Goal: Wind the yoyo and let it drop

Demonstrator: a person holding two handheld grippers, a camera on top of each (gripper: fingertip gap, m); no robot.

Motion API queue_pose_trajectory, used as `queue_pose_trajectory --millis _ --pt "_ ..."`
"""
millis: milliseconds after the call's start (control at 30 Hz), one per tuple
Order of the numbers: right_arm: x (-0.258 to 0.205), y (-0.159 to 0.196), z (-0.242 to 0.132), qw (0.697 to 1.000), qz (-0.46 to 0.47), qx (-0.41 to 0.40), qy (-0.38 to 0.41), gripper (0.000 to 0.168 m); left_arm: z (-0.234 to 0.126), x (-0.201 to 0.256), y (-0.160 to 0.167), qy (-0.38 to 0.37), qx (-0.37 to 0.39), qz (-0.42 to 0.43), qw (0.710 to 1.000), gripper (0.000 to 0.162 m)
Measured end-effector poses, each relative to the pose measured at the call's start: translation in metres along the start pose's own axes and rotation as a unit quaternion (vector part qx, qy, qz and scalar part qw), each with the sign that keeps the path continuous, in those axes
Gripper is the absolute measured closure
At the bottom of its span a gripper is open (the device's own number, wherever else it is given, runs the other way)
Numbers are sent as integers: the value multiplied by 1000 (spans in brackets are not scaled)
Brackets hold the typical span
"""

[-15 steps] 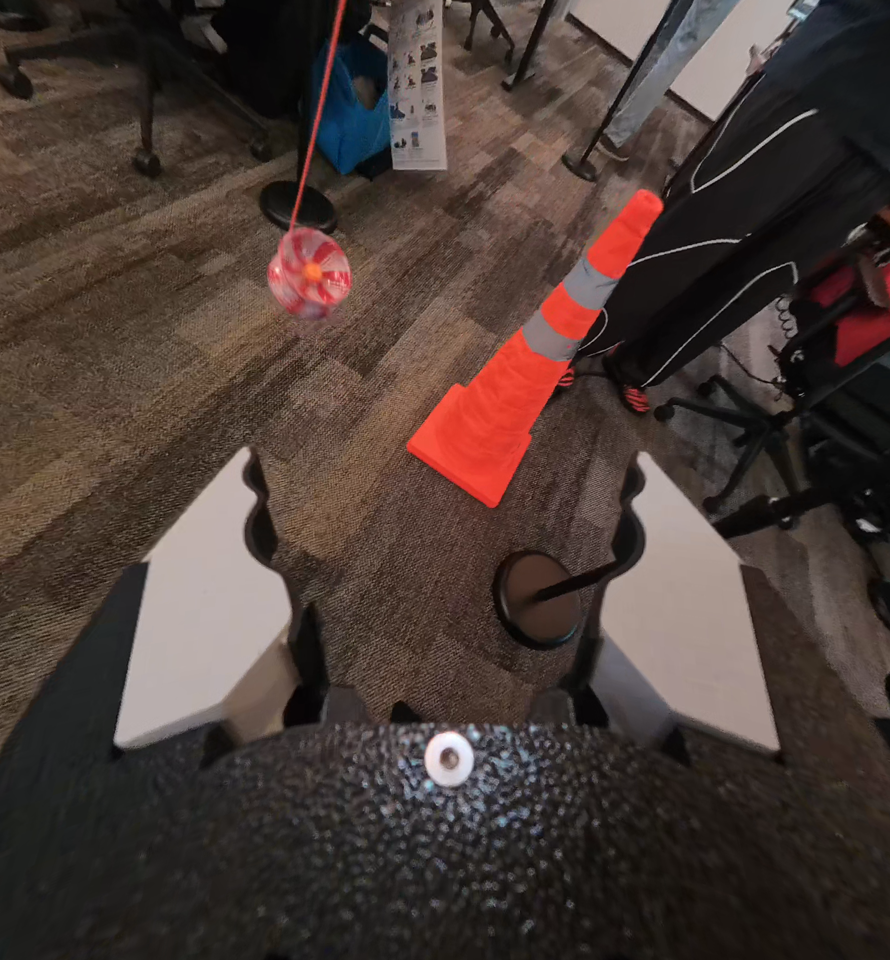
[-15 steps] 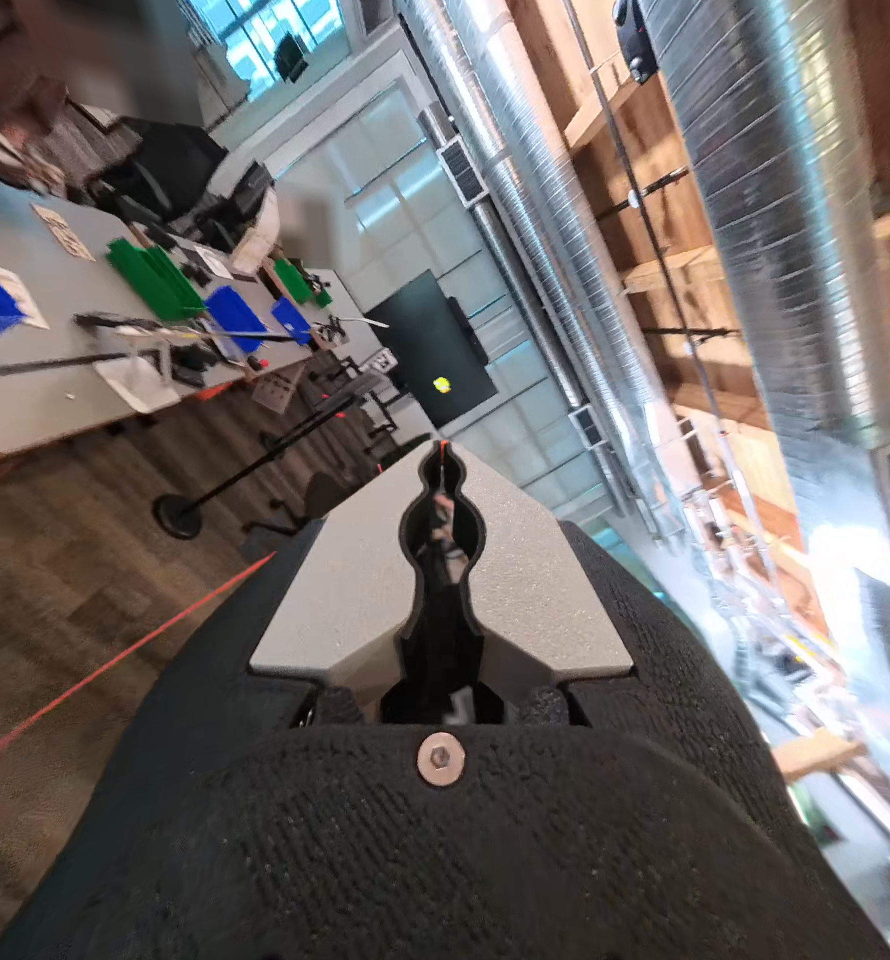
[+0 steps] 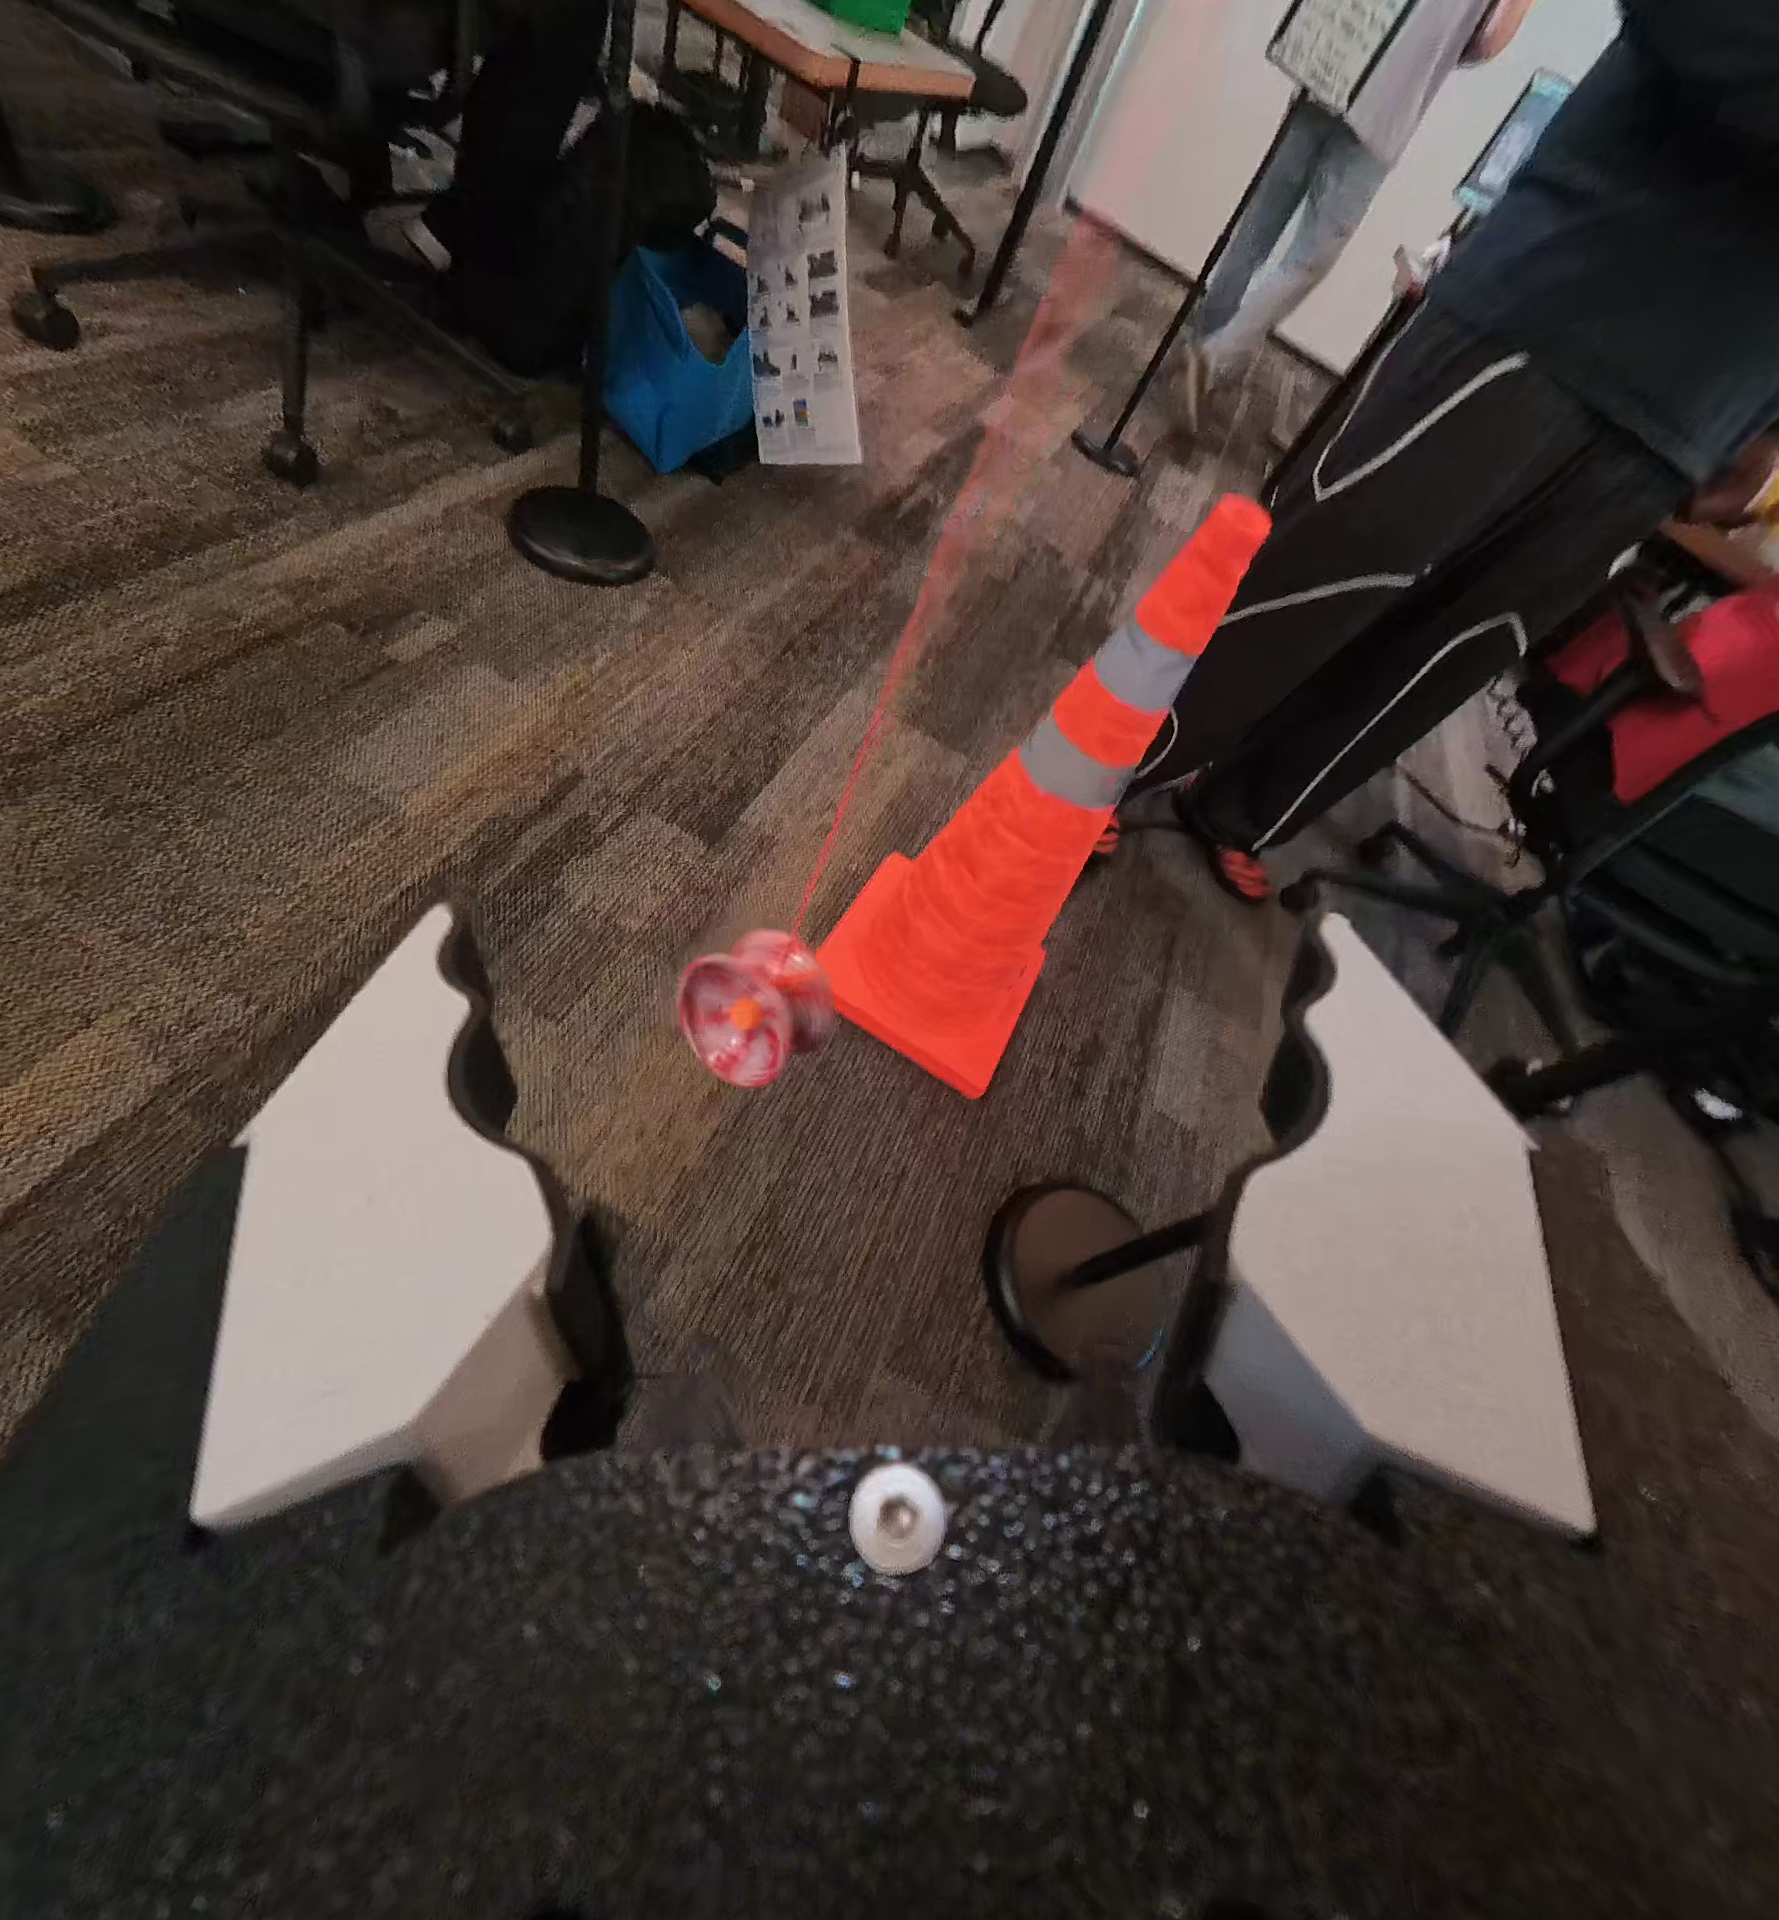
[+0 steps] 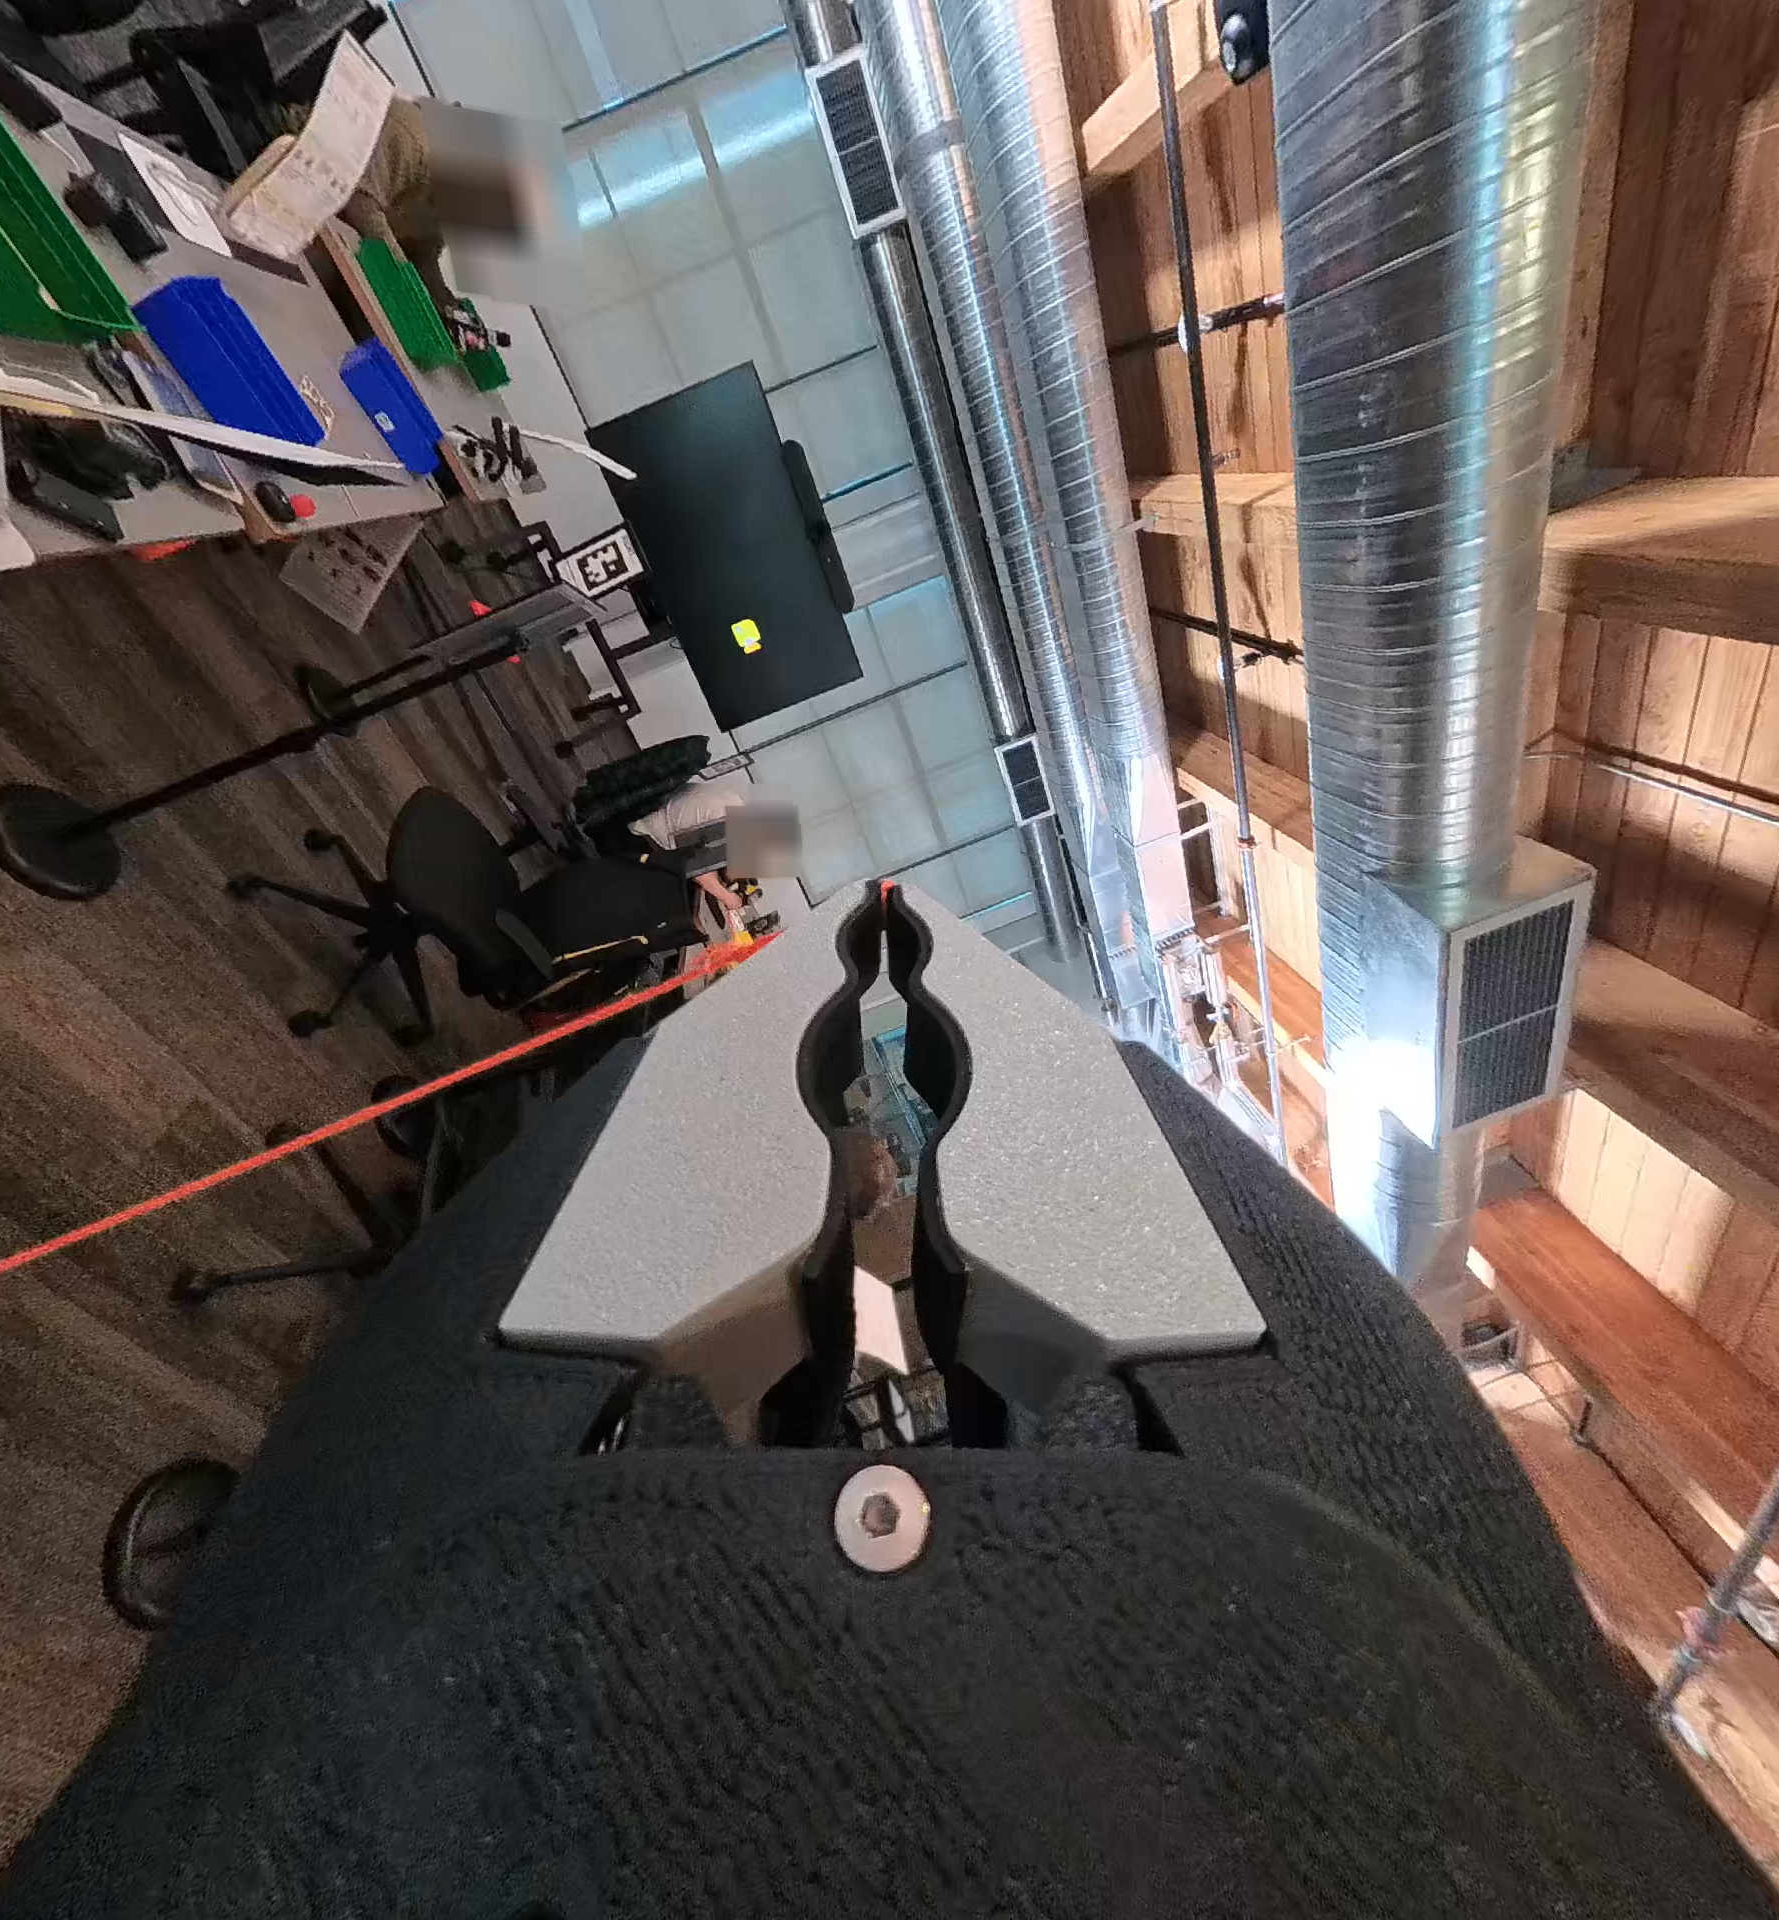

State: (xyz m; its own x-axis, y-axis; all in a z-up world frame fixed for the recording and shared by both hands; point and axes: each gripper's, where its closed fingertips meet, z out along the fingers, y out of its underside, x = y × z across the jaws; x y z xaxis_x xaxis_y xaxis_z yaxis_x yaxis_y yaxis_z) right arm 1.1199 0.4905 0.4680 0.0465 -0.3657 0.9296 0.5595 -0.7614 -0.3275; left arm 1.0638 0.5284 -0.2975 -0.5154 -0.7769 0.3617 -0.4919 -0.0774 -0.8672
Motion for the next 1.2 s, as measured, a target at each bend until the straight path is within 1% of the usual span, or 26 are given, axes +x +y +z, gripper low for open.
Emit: queue_pose_trajectory --millis 133,200,300,400,467,567,667,767,867,1000,1100,1167,1200 --pt "3 -4 4 1000 6 12 -4 168 -9 1 49 -1 -52 -15 999 13" --pt "6 -7 5 1000 10 20 -3 168 -11 4 66 -2 -62 -25 998 13" --pt "8 -10 6 999 24 35 -11 168 -16 10 83 0 -75 -33 997 11" --pt "4 -17 7 995 65 57 -46 168 -19 18 98 4 -84 -32 996 11" --pt "2 -29 3 989 99 80 -77 168 -17 23 111 5 -101 -23 995 11" --pt "11 -56 -10 976 144 121 -110 168 -5 29 119 1 -123 8 992 13" --pt "37 -85 -34 966 164 160 -121 168 13 31 113 -12 -117 9 993 17" --pt "70 -106 -61 962 167 185 -115 168 31 26 96 -38 -93 -14 995 24" --pt "102 -120 -87 962 163 196 -102 168 45 17 67 -70 -53 -56 995 28" --pt "139 -133 -124 963 151 210 -78 168 58 0 26 -124 8 -80 989 33" --pt "159 -141 -157 962 143 226 -62 168 59 -3 -2 -125 55 -107 985 51" --pt "170 -141 -176 961 137 233 -52 168 56 -1 -16 -129 83 -103 983 78" --pt "173 -141 -184 961 135 236 -48 168 54 2 -22 -128 95 -96 983 89"
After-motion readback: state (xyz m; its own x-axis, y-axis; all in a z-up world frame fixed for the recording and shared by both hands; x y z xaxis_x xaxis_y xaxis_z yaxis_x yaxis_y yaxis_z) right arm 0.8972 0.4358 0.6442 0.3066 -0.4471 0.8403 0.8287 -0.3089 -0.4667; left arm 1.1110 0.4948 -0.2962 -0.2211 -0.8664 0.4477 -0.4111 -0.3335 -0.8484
